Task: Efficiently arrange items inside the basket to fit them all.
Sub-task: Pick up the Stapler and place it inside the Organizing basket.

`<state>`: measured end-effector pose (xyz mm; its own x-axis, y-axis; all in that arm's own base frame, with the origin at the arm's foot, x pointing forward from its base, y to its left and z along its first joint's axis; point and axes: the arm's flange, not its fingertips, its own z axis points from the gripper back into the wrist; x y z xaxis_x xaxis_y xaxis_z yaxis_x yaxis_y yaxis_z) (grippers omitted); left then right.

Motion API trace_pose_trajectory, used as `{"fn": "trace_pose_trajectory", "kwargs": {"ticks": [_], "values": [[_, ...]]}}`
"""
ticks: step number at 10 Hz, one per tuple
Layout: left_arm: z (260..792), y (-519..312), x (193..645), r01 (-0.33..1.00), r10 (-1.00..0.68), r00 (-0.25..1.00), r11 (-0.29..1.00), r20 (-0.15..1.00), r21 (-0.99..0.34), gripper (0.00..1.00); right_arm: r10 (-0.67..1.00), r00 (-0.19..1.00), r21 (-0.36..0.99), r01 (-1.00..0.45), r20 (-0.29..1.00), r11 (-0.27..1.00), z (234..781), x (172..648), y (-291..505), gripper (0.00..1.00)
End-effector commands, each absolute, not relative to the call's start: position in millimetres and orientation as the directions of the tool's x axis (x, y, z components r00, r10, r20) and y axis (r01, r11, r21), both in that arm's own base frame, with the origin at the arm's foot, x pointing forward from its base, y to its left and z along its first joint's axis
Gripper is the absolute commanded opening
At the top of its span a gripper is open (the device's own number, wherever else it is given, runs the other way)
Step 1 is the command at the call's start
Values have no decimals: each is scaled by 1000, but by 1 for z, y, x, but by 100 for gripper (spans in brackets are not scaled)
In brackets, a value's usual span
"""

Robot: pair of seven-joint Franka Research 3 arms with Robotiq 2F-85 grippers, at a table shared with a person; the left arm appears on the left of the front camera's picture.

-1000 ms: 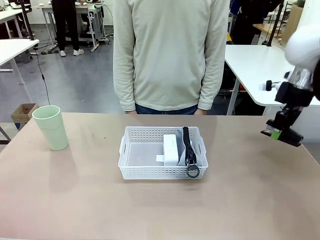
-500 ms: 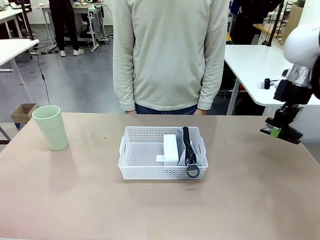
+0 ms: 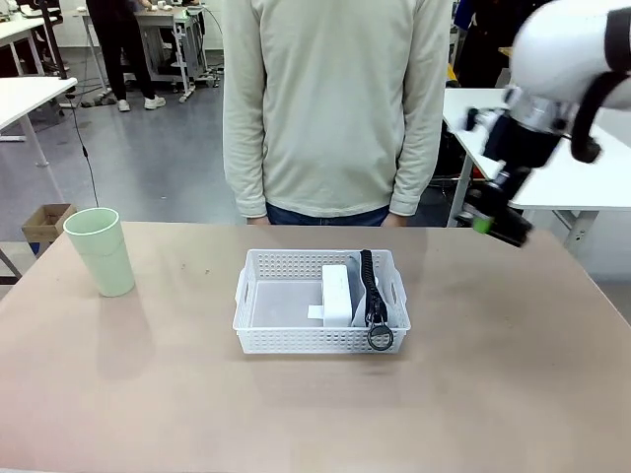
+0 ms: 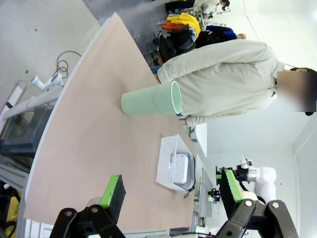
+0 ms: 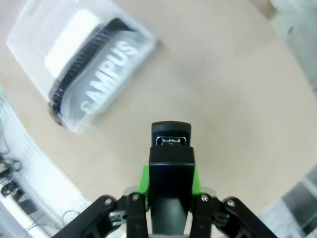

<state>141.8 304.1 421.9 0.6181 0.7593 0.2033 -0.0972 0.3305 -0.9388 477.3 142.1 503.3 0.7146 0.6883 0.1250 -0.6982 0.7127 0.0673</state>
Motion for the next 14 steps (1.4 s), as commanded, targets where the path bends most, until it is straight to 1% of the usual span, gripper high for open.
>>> {"fn": "trace_pose_trajectory", "kwargs": {"ticks": [1, 3, 4, 6, 7, 8, 9, 12, 13, 14], "values": [[422, 302, 141, -66, 760, 609, 332, 226, -941, 100, 736, 665, 7, -743, 127, 669, 516, 465, 224, 37], [422, 302, 141, -66, 760, 609, 332, 226, -941, 100, 773, 600, 35, -794, 205, 607, 519, 450, 302, 37], [422, 302, 141, -66, 760, 609, 332, 226, -941, 100, 724, 646, 122, -760, 240, 638, 516, 442, 340, 37], [422, 302, 141, -66, 760, 609, 332, 226, -941, 100, 770, 587, 131, -809, 250, 574, 494, 422, 391, 37], [422, 302, 141, -66, 760, 609, 332, 226, -941, 100, 776, 572, 75, -815, 266, 575, 484, 414, 406, 37], [422, 302, 141, -66, 760, 609, 332, 226, -941, 100, 715, 642, 102, -759, 278, 643, 485, 417, 405, 37], [422, 302, 141, -66, 760, 609, 332, 226, -941, 100, 786, 569, 121, -821, 242, 558, 485, 415, 400, 37], [422, 302, 141, -66, 760, 609, 332, 226, -941, 100, 786, 569, 121, -821, 242, 558, 485, 415, 400, 37], [422, 302, 141, -66, 760, 609, 332, 226, -941, 100, 773, 586, 124, -809, 243, 574, 478, 416, 406, 37], [422, 302, 141, -66, 760, 609, 332, 226, -941, 100, 811, 562, 137, -827, 159, 546, 459, 433, 411, 37]]}}
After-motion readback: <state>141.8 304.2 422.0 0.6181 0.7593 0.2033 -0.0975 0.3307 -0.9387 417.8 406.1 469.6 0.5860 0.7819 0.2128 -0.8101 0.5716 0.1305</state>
